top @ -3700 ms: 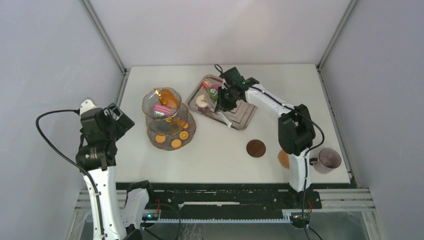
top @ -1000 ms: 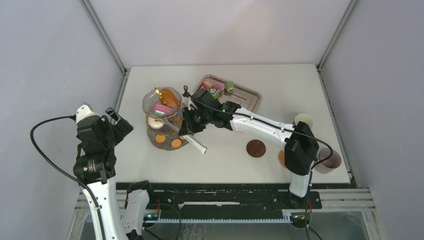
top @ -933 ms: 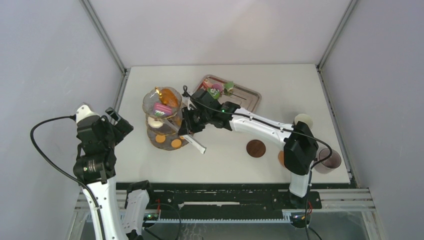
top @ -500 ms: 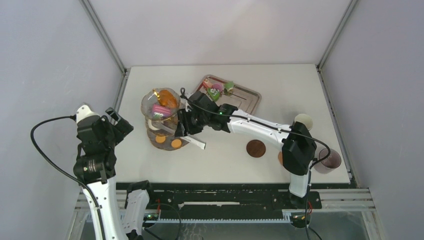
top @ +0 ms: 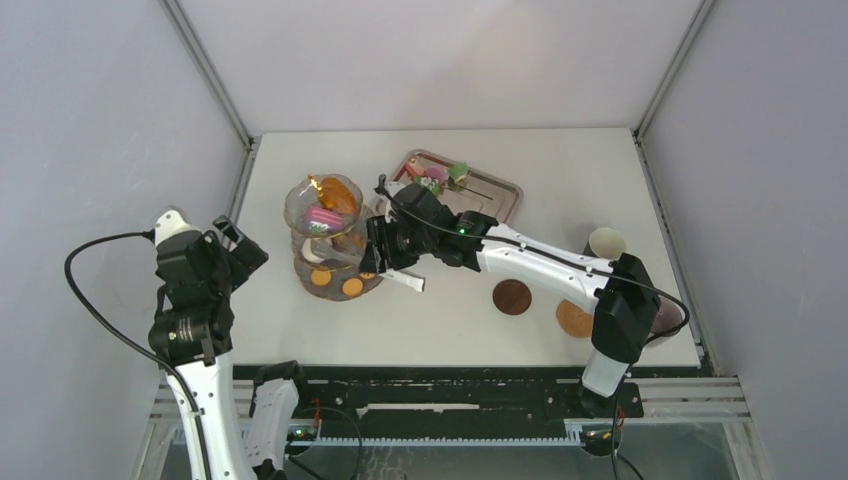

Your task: Serve the afternoon tea

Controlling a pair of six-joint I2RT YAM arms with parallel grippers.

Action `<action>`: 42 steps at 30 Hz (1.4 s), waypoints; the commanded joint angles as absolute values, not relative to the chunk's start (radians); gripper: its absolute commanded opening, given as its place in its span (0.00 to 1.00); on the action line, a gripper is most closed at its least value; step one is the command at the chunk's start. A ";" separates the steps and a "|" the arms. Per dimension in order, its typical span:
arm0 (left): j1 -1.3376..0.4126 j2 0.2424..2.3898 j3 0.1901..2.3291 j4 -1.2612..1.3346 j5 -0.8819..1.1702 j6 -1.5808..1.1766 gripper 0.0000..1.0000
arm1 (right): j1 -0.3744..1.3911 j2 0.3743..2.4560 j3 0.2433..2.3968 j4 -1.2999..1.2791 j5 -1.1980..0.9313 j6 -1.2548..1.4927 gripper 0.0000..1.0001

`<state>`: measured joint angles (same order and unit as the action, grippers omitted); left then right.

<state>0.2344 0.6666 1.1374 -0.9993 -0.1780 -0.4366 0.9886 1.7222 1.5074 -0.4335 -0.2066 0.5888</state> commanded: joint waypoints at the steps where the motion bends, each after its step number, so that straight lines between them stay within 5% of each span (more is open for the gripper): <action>1: 0.239 0.663 1.125 -0.956 -0.166 -0.433 0.96 | 0.995 1.665 1.510 -0.401 -0.199 0.587 0.56; 22: 0.238 0.670 1.134 -0.965 -0.176 -0.424 0.96 | 0.984 1.524 1.406 -0.425 -0.116 0.530 0.54; 34: 0.239 0.679 1.136 -0.949 -0.169 -0.428 0.96 | 0.931 1.342 1.257 -0.498 0.014 0.483 0.10; 39: 0.238 0.679 1.140 -0.951 -0.184 -0.422 0.96 | 0.821 1.317 1.186 -0.494 0.051 0.468 0.12; 42: 0.239 0.678 1.140 -0.952 -0.185 -0.423 0.96 | 0.747 1.378 1.209 -0.510 0.083 0.423 0.22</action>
